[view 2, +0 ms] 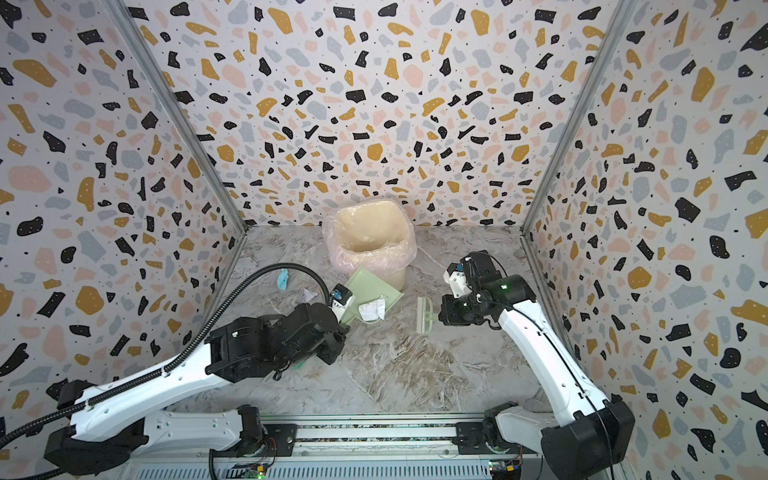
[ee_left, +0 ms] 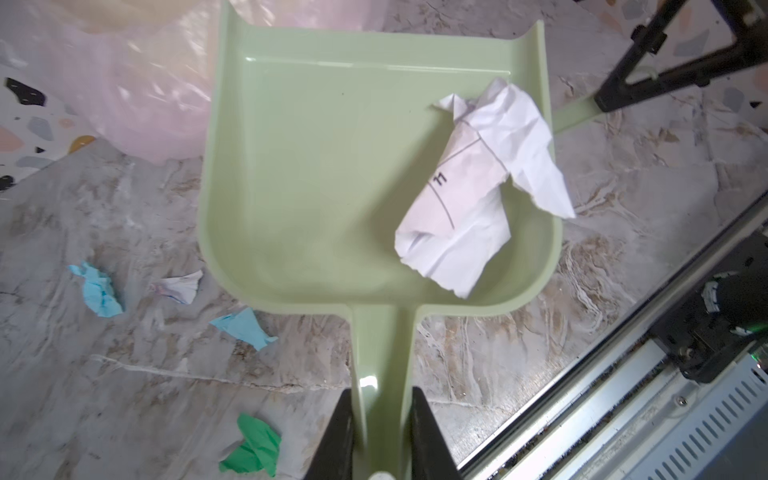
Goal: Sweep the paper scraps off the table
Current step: 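Lift the loaded dustpan toward the bin with the left gripper while the right withdraws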
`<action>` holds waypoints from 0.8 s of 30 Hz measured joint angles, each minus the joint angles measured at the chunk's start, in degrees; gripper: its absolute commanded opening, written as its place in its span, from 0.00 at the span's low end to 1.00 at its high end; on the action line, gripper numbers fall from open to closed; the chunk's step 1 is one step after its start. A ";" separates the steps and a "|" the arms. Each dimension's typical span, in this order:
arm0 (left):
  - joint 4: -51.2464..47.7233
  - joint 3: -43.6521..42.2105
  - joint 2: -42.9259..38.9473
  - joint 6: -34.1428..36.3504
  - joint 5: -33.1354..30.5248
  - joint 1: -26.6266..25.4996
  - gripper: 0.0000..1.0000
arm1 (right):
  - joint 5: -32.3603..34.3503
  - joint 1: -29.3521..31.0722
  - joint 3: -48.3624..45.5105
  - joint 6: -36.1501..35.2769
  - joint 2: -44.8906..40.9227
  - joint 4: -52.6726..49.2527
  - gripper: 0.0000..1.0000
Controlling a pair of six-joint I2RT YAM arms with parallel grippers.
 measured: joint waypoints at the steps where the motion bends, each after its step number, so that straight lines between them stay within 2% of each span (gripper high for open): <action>1: -1.33 1.42 0.13 0.48 -0.22 1.53 0.00 | -0.50 -0.46 -0.31 -0.13 -0.39 0.20 0.00; 7: -7.34 9.53 2.21 5.64 -0.72 13.14 0.00 | -3.48 -3.23 -1.99 -0.98 -2.56 1.53 0.00; 15: -7.52 15.06 7.21 15.41 1.31 28.61 0.00 | -5.81 -5.64 -4.63 -2.27 -3.15 2.43 0.00; 19: -7.45 19.58 12.94 19.17 2.71 31.74 0.00 | -7.02 -7.13 -5.64 -3.32 -3.34 2.56 0.00; 24: -7.78 27.56 20.28 23.15 2.97 32.20 0.00 | -8.26 -9.22 -6.69 -4.79 -3.78 2.58 0.00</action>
